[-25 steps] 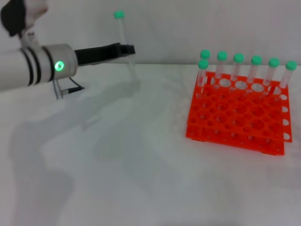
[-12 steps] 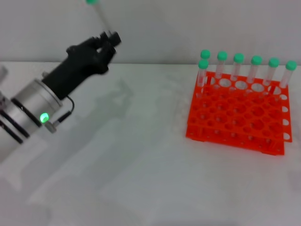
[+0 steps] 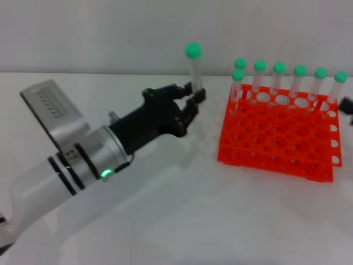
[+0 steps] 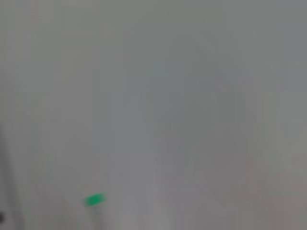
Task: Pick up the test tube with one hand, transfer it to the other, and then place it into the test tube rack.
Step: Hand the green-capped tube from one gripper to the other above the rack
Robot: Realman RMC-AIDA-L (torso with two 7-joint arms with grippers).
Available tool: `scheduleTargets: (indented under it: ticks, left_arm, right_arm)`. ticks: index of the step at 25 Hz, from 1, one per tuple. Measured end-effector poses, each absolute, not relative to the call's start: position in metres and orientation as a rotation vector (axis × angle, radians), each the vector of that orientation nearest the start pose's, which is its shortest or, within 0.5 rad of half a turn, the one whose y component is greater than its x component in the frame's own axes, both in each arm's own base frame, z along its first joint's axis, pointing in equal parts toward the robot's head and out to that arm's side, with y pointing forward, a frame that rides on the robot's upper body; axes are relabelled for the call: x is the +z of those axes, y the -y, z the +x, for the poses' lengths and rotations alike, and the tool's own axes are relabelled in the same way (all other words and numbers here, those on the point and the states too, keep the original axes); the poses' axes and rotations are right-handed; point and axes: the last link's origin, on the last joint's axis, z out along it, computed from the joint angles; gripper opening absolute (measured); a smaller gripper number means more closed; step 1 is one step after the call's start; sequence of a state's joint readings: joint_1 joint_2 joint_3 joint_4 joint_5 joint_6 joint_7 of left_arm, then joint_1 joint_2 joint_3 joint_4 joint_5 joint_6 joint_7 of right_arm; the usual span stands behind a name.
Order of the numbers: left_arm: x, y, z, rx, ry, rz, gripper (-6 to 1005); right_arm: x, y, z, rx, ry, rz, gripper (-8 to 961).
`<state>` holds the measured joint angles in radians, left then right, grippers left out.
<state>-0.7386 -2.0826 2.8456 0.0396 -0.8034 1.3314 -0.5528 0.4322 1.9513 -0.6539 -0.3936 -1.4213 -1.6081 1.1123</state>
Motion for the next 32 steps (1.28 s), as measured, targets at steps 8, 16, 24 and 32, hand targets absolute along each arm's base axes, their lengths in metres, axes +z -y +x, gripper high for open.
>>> scheduleTargets:
  ticks: [8, 16, 24, 32]
  left_arm:
    - [-0.096, -0.350, -0.192, -1.026, 0.307, -2.358, 232]
    - [-0.112, -0.341, -0.182, -1.012, 0.278, -2.397, 237]
    - [-0.116, -0.340, -0.180, -1.010, 0.294, -2.396, 242]
    - [-0.117, -0.340, -0.182, -0.998, 0.301, -2.397, 248]
  right_arm:
    - [0.034, -0.348, 0.250, 1.091, -0.407, -2.407, 844]
    - [0.017, -0.364, 0.230, 1.067, -0.392, -2.435, 837]
    - [0.008, -0.366, 0.214, 1.124, -0.381, -2.477, 838]
    - [0.002, -0.363, 0.208, 1.144, -0.373, -2.516, 838]
